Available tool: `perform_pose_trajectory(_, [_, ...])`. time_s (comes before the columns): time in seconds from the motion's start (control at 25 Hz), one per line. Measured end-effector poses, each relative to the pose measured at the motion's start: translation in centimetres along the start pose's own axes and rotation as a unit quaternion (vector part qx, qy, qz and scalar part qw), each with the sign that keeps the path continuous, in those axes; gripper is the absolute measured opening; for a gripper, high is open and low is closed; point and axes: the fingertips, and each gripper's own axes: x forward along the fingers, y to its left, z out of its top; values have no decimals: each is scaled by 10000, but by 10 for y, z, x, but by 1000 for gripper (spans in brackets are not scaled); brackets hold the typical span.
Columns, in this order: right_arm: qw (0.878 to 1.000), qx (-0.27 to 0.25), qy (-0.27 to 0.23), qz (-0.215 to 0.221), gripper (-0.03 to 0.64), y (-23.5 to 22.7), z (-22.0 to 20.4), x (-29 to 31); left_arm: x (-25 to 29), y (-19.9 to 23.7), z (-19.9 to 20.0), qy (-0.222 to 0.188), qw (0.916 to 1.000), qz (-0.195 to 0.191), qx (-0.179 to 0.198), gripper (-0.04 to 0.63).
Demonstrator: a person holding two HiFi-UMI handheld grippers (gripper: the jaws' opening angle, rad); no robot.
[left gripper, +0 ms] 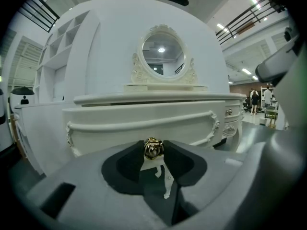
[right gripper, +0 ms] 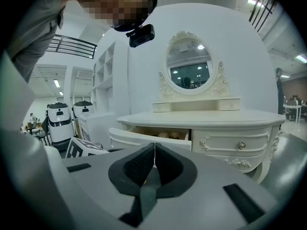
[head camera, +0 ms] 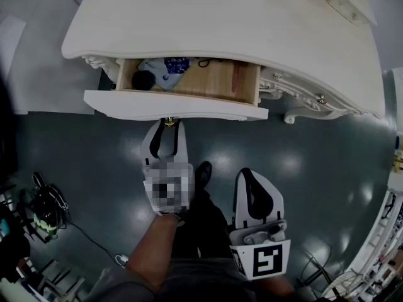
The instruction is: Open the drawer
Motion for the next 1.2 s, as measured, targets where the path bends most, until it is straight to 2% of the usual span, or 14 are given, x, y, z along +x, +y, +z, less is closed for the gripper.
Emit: perform_pose_trajectory(1.2, [9999, -63, -129, 12, 14, 33, -8, -47, -60, -6, -24, 58, 9999, -90, 26, 135])
